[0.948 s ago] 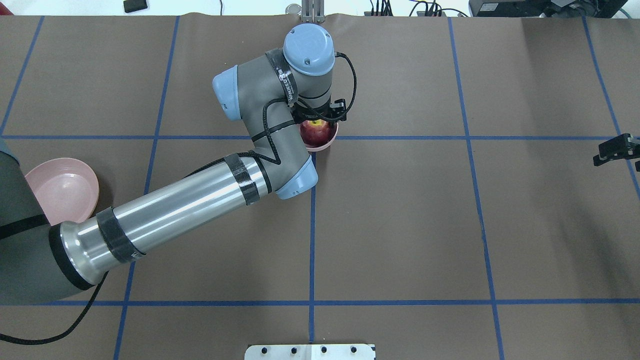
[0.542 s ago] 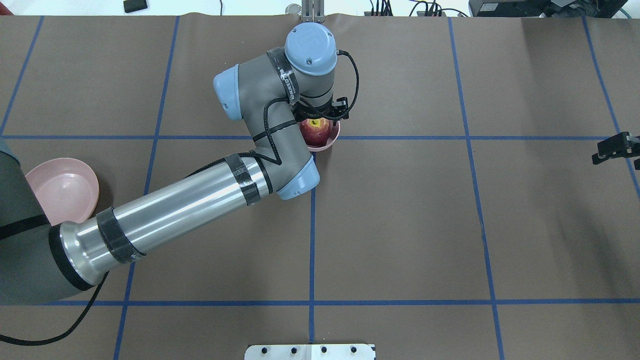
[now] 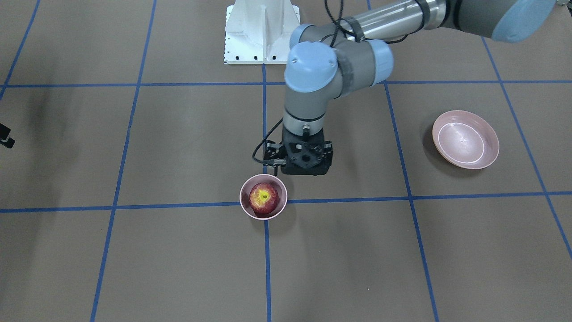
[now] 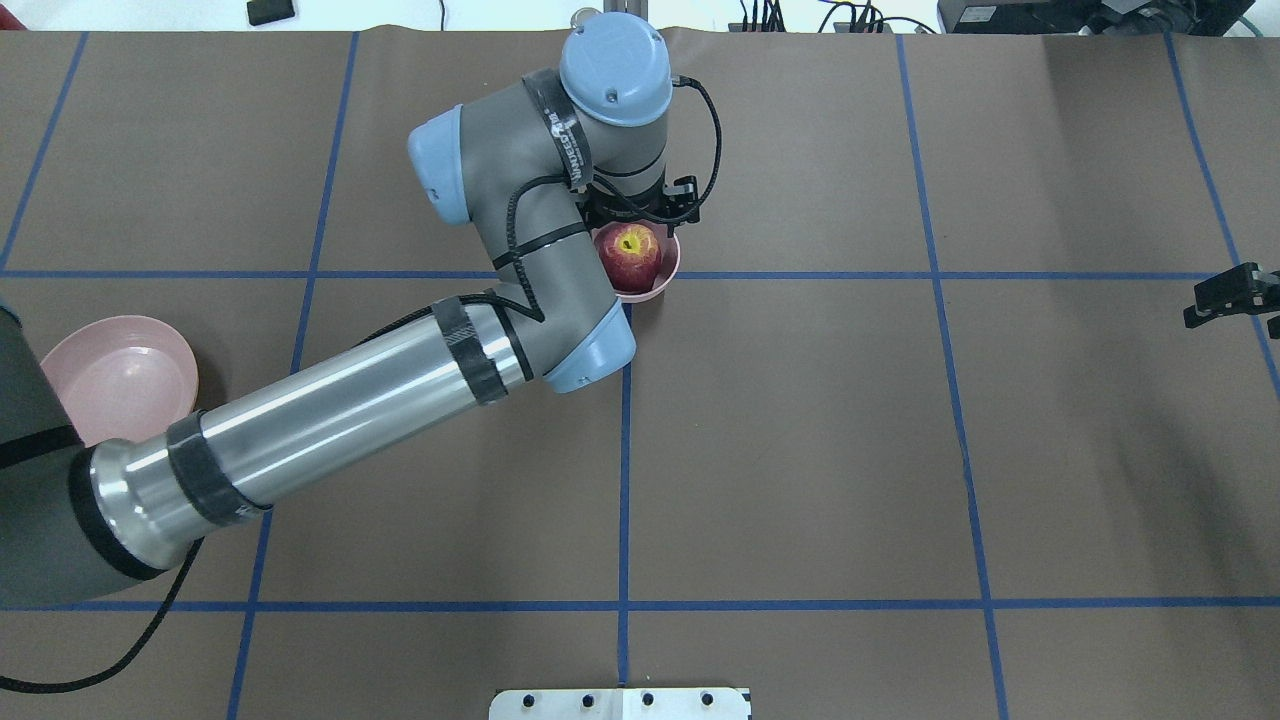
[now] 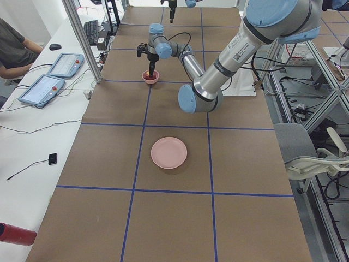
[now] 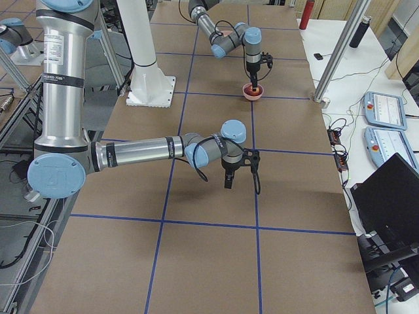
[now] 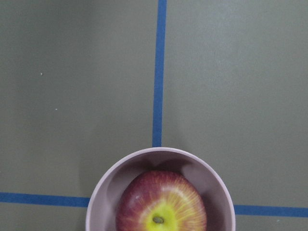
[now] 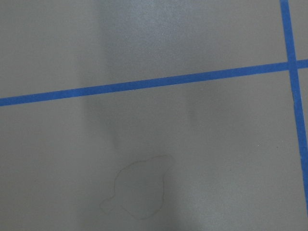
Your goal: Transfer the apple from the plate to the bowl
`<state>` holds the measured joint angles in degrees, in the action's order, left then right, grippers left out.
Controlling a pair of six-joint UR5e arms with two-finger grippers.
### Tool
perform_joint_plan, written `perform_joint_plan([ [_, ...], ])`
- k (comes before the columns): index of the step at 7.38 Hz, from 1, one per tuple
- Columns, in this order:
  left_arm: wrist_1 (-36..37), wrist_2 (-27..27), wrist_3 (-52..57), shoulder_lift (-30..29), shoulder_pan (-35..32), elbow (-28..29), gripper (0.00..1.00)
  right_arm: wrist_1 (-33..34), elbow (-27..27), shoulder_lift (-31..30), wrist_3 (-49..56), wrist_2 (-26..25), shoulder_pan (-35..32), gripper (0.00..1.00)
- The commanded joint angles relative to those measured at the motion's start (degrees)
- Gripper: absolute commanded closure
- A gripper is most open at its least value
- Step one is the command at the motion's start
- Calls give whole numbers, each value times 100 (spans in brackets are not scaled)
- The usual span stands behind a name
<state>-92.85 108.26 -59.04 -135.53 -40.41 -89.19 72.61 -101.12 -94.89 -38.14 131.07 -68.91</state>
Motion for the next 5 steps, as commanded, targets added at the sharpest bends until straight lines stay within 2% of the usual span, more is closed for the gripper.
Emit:
perform_joint_plan([
  [1, 74, 735, 1293, 1778, -788, -1642, 3, 7, 5, 14, 0, -3, 0, 0],
  [2, 13, 1097, 2195, 2506, -1376, -1976, 3, -2, -4, 14, 0, -3, 0, 0],
  [4, -14, 2029, 4436, 3721, -2869, -1997, 3, -2, -30, -3, 0, -12, -9, 0],
  [5, -23, 2085, 5437, 4292, -3468, -1910, 3, -2, -109, -47, 9, 40, -52, 0],
])
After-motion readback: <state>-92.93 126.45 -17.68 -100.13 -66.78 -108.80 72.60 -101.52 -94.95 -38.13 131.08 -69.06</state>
